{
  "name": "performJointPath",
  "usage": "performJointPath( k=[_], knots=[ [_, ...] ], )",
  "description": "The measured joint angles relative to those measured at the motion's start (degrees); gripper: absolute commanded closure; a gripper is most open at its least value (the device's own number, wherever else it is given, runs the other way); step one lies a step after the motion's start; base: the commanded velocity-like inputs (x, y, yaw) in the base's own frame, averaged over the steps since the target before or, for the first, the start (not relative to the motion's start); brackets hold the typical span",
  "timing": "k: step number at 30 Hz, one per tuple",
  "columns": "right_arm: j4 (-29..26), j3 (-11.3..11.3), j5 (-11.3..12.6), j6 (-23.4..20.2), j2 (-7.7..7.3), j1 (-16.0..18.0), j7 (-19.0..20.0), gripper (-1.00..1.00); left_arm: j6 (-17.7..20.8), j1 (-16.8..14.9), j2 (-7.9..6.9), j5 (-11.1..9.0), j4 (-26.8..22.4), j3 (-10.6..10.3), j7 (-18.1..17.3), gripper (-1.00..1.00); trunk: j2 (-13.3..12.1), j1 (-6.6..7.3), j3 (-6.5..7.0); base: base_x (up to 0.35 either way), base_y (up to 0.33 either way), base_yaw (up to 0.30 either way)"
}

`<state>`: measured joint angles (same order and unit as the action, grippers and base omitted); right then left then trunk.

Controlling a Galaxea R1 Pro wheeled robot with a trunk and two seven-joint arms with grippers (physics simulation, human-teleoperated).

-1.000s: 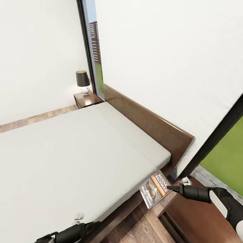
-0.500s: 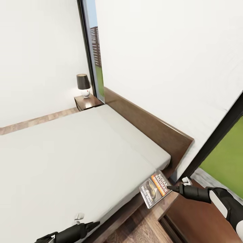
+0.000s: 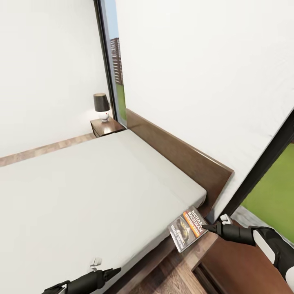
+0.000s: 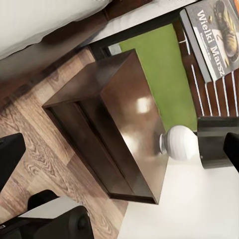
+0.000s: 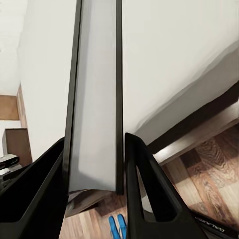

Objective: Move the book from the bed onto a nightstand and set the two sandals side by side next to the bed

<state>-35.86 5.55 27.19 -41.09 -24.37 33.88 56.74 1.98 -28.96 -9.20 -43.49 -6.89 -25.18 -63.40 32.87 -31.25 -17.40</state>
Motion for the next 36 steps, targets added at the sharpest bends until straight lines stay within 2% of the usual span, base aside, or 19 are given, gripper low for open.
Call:
performJointPath(
  k=[36],
  knots=[
    [0.00, 0.00, 0.00, 0.00, -0.01, 0.00, 0.01, 1.00, 0.00, 0.00, 0.00, 0.00, 0.05, 0.00, 0.00, -1.00, 0.00, 0.00, 3.42, 0.000, 0.000, 0.000]
  ],
)
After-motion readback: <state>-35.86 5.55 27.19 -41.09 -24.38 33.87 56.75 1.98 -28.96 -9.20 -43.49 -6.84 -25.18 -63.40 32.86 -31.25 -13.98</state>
